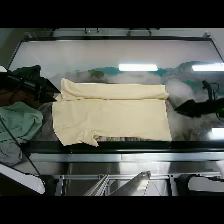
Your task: Fold the shirts.
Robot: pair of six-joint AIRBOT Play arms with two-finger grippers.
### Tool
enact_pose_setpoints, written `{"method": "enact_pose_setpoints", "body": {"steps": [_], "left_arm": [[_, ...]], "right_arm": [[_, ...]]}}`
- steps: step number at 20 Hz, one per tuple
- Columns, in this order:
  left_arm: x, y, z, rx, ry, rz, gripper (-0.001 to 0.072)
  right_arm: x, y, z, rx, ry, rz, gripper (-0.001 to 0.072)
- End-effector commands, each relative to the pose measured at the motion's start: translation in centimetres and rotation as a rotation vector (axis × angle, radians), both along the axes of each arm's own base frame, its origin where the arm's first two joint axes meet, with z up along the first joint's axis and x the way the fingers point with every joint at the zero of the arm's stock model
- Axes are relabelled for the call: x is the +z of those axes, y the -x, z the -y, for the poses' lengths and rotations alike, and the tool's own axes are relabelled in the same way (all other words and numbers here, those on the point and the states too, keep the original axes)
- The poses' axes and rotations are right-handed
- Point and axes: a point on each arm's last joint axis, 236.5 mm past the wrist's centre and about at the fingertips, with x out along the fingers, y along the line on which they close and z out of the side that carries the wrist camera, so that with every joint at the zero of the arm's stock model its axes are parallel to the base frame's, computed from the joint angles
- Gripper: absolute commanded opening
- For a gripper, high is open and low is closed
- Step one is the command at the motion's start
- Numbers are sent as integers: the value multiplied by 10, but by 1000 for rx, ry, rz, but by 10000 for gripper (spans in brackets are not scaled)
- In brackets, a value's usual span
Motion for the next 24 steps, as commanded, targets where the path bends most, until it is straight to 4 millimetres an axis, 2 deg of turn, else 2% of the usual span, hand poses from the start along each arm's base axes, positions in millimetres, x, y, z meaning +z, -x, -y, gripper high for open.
{"method": "enact_pose_setpoints", "body": {"steps": [1, 2, 4, 8, 11, 14, 18, 19, 20, 21, 22, 24], "left_arm": [[-14, 84, -12, -65, -154, -111, 625], [-18, 107, -16, -72, -190, -136, 626], [-28, 139, -25, -16, -242, -157, 626], [-52, 171, -31, 150, -259, -178, 626], [-74, 186, -27, 206, -261, -215, 627], [-102, 178, -23, 270, -249, -224, 627], [-104, 128, 9, 350, 2, -105, 625], [-109, 128, 16, 342, 33, -117, 624], [-115, 134, 20, 319, 48, -147, 553], [-118, 139, 22, 293, 71, -166, 332], [-120, 145, 24, 267, 97, -201, 192], [-108, 150, 30, 229, 172, -238, 6]], "right_arm": [[-40, 67, -18, -72, 4, -199, 472], [-49, 80, -25, -81, -10, -240, 472], [-53, 88, -43, -82, -44, -262, 467], [-58, 89, -72, 10, -13, -256, 466], [-56, 82, -79, 12, -17, -234, 465], [-55, 81, -79, 9, -22, -234, 465], [-52, 78, -82, -6, -40, -228, 465], [-52, 77, -83, -10, -44, -227, 465], [-51, 77, -83, -8, -46, -229, 465], [-50, 79, -83, -5, -53, -234, 465], [-48, 80, -83, -7, -63, -239, 465], [-43, 81, -80, -13, -89, -248, 464]]}}
